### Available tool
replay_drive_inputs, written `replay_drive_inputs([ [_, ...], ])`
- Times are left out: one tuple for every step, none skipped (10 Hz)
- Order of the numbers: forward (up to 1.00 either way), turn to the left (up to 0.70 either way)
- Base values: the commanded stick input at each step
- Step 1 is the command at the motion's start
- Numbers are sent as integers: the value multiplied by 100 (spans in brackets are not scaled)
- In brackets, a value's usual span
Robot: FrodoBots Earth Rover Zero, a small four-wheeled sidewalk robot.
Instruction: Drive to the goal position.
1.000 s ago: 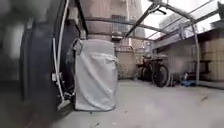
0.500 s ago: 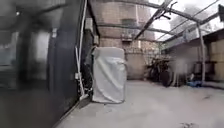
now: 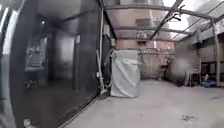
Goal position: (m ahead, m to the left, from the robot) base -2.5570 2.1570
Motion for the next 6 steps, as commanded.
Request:
replay_drive_inputs([
  [-70, -27],
  [-70, -27],
  [-70, -27],
  [-70, -27],
  [-70, -27],
  [-70, -27],
])
